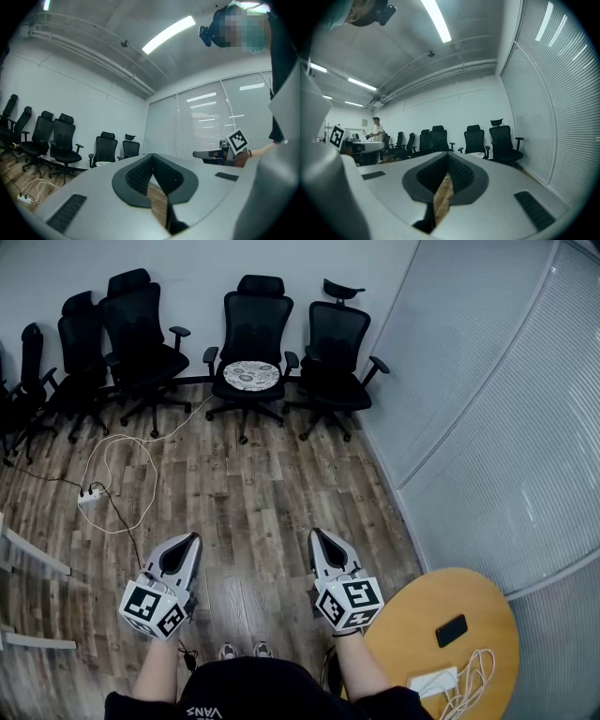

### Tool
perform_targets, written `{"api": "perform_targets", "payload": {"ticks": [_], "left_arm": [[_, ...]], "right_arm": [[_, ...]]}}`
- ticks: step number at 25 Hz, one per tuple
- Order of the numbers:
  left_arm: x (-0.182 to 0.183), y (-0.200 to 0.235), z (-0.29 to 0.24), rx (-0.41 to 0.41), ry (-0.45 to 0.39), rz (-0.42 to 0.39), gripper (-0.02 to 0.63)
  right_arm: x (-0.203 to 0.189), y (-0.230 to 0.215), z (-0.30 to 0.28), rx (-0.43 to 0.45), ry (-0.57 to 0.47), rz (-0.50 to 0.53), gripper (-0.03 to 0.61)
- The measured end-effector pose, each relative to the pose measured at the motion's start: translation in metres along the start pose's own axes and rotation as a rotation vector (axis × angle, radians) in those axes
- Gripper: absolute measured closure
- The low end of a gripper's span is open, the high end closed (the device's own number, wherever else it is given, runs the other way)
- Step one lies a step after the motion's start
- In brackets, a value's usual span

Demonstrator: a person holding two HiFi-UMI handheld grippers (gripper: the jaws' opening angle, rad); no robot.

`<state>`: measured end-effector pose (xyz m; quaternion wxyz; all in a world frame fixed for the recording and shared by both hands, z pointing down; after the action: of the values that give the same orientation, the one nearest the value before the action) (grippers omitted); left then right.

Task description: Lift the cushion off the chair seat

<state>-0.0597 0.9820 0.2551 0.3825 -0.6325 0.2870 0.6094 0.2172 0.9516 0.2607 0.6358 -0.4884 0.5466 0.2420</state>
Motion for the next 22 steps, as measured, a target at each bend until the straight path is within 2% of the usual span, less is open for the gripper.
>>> {"api": "perform_targets", "payload": {"ticks": [11,22], "left_arm": [[-0.002,0.008,0.005,-0.003,-0.011,0.014,0.603],[-0.005,0.034,0.007,-0.052,-0.024,0.007,0.603]], "right_arm": [[-0.001,0.010,-0.003,-0.005,-0.016,0.016,0.561],[-0.004,0.030,-0.016,-0.035,-0.035,0.022,0.561]]}}
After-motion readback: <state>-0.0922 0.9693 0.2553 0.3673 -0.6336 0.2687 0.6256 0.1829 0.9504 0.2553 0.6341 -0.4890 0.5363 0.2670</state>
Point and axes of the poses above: the fingertips, and each gripper's own axes: z backward along the fingers, y to its left, x out of its top, the point moved 5 cm from there along z, backward along the fingers, and after that the axes turned 15 degrees about -z, right-handed, at the moved point
